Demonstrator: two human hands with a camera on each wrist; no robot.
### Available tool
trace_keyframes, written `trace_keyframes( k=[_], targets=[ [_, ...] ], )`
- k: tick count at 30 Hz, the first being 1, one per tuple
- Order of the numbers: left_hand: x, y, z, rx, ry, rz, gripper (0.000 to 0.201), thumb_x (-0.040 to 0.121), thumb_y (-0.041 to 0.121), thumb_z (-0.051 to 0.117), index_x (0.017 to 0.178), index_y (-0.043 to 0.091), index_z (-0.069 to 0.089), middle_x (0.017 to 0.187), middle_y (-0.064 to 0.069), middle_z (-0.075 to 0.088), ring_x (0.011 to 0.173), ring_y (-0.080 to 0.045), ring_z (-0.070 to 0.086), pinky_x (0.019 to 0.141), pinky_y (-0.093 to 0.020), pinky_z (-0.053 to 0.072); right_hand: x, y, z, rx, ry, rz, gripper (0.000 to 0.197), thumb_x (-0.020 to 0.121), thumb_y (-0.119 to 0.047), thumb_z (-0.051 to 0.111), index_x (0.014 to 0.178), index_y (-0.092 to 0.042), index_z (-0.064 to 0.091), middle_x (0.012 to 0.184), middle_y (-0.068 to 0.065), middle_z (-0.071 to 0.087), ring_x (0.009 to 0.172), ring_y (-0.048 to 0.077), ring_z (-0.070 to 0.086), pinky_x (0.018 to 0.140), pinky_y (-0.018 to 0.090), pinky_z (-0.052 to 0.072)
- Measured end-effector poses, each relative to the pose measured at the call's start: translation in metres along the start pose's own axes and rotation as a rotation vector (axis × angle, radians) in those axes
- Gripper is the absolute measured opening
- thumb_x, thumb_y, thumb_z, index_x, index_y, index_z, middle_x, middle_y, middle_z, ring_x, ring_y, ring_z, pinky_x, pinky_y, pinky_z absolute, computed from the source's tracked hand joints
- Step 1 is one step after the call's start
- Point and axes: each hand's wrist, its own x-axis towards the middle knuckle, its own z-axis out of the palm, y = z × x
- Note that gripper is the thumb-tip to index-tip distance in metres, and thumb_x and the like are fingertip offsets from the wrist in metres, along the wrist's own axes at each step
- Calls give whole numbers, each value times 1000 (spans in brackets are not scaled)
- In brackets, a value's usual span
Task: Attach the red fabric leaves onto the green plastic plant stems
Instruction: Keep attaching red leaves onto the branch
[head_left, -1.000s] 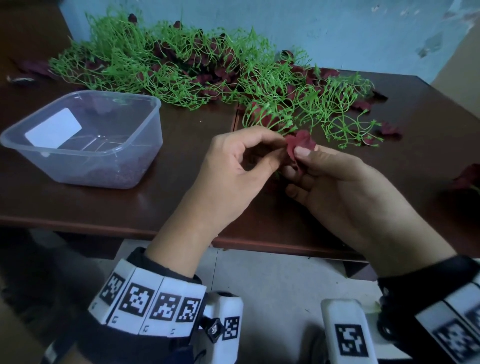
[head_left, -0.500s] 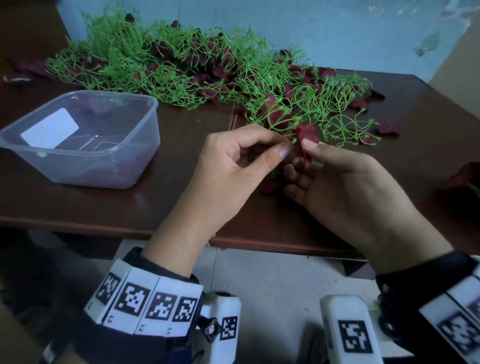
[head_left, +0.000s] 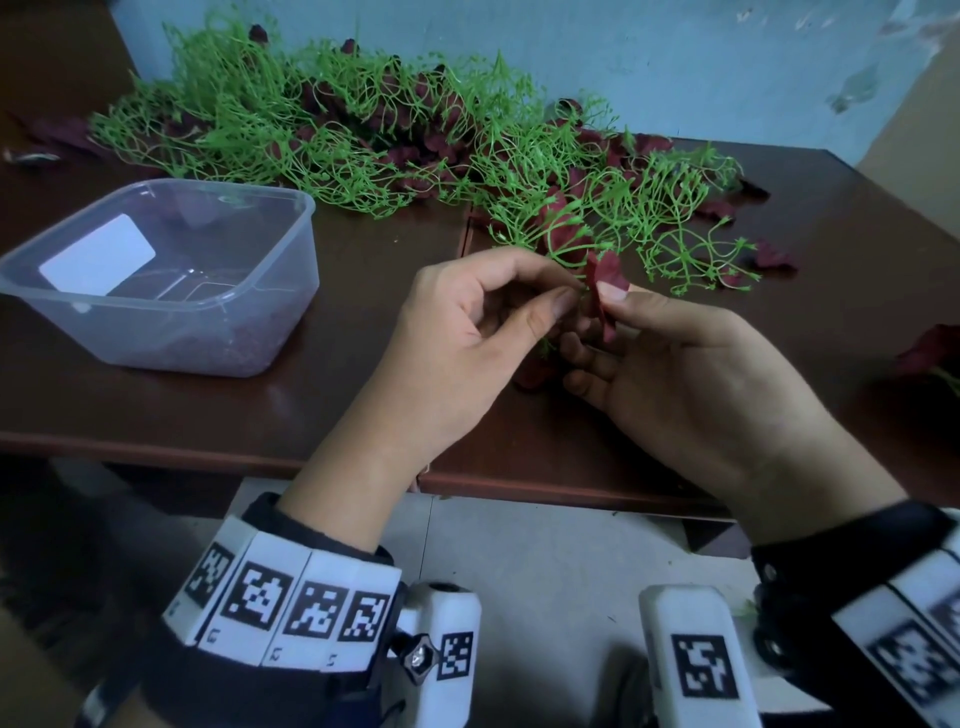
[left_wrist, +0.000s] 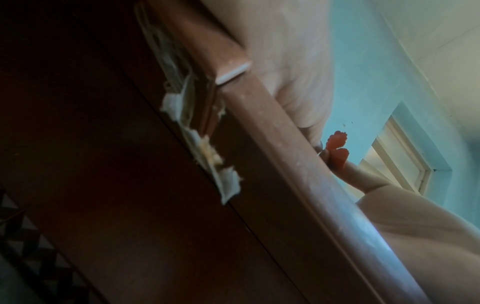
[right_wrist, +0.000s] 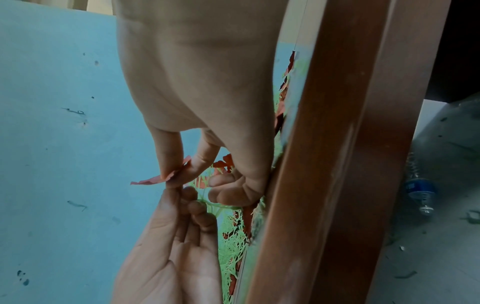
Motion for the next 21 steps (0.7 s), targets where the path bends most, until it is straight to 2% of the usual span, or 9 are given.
trace_keyframes(
  k=[3, 8, 13, 17, 19, 21],
  targets=[
    [0, 0, 0, -15, -11, 3, 8, 96, 7, 69, 99, 11, 73, 91, 5, 73, 89, -3, 70, 81, -19, 52, 0, 1, 0, -4, -16, -2, 14, 75, -25, 63, 79, -20, 75, 79, -1, 64, 76, 13, 59, 76, 28, 45],
    [-1, -1, 0, -30, -21, 12, 10, 95, 4, 68, 99, 11, 72, 91, 5, 73, 89, -3, 70, 81, -18, 52, -2, -1, 2, 16, -2, 15, 13, 78, -22, 59, 86, -15, 67, 76, -1, 62, 76, 13, 59, 72, 26, 48],
    [0, -1, 0, -23, -23, 39, 8, 96, 3, 67, 101, 6, 72, 92, -1, 74, 90, -6, 70, 82, -21, 53, -2, -2, 1, 15, 11, 20, 15, 77, -23, 59, 89, -15, 64, 77, -1, 59, 76, 13, 57, 74, 27, 44],
    [0, -3, -1, 0, -15, 49, 8, 95, 4, 69, 99, 9, 73, 90, 3, 73, 88, -4, 69, 82, -21, 52, 0, 1, 2, -30, 27, -7, 11, 79, -21, 62, 78, -19, 73, 77, -1, 61, 75, 13, 57, 74, 27, 45],
    [1, -5, -3, 15, -7, 50, 8, 94, 3, 70, 99, 5, 75, 91, 0, 75, 89, -5, 69, 82, -21, 52, 1, 1, 1, -66, 50, -18, 14, 81, -20, 61, 73, -20, 73, 74, -1, 60, 74, 14, 56, 73, 26, 45],
    [1, -5, -4, 34, -8, 54, 10, 93, 2, 71, 100, 6, 76, 92, -3, 75, 88, -5, 68, 82, -21, 52, 1, 2, 0, -124, 50, -31, 8, 80, -19, 63, 80, -15, 70, 77, 2, 58, 74, 13, 55, 72, 25, 46]
  ],
)
